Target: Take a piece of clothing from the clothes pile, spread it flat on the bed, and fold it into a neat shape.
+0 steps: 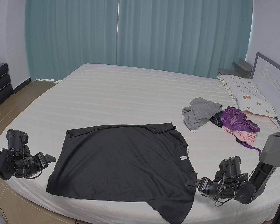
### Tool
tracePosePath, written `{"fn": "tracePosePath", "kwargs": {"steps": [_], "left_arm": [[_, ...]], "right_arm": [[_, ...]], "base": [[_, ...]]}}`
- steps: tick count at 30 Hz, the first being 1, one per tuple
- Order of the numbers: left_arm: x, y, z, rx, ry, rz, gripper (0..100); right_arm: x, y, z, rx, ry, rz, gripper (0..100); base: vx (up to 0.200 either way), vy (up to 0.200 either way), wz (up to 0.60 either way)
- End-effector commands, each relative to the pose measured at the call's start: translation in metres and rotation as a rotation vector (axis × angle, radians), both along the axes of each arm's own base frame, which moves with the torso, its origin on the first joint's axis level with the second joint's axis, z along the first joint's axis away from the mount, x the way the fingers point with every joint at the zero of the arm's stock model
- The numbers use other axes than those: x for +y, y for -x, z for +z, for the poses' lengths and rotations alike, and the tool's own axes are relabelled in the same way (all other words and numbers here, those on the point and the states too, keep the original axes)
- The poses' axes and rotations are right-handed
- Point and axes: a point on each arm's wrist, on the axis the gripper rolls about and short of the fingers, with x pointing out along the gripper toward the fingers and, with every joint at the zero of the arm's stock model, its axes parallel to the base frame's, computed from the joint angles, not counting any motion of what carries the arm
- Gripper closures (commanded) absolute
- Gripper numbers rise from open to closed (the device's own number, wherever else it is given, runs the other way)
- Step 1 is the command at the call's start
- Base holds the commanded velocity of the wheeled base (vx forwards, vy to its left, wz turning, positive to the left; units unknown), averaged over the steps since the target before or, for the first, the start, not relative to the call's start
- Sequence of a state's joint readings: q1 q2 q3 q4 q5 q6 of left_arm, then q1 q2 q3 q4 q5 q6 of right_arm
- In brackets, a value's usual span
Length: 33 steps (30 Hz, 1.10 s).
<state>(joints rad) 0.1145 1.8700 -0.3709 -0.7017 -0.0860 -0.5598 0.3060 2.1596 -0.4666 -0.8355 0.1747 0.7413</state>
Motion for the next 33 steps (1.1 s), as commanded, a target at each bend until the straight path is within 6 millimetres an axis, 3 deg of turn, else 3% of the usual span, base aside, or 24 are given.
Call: {"fn": "tracePosePath", "kwargs": {"steps": [1, 4, 28, 33], "left_arm": [[-0.0002, -0.0002, -0.0002, 0.000, -0.001, 0.000, 0], [-0.0002, 0.0002, -0.0001, 0.000, -0.001, 0.000, 0], [-0.0061, -0.0002, 0.0031, -0.020, 0.048, -0.009, 0], [-0.0069, 0.0002, 0.0076, -0.039, 0.093, -0.007, 0]], "right_arm": [[0.0001, 0.0005, 0.0002, 0.001, -0.001, 0.000, 0], [-0.0008, 0.0005, 0.0001, 0.000, 0.000, -0.004, 0], [-0.0041, -0.0007, 0.0036, -0.003, -0.017, -0.032, 0], [-0.0041, -0.0007, 0.0036, -0.001, -0.020, -0.036, 0]], "base": [[0.000, 0.200, 0.00], [0.000, 0.200, 0.00], [0.000, 0.000, 0.00], [0.000, 0.200, 0.00]]}}
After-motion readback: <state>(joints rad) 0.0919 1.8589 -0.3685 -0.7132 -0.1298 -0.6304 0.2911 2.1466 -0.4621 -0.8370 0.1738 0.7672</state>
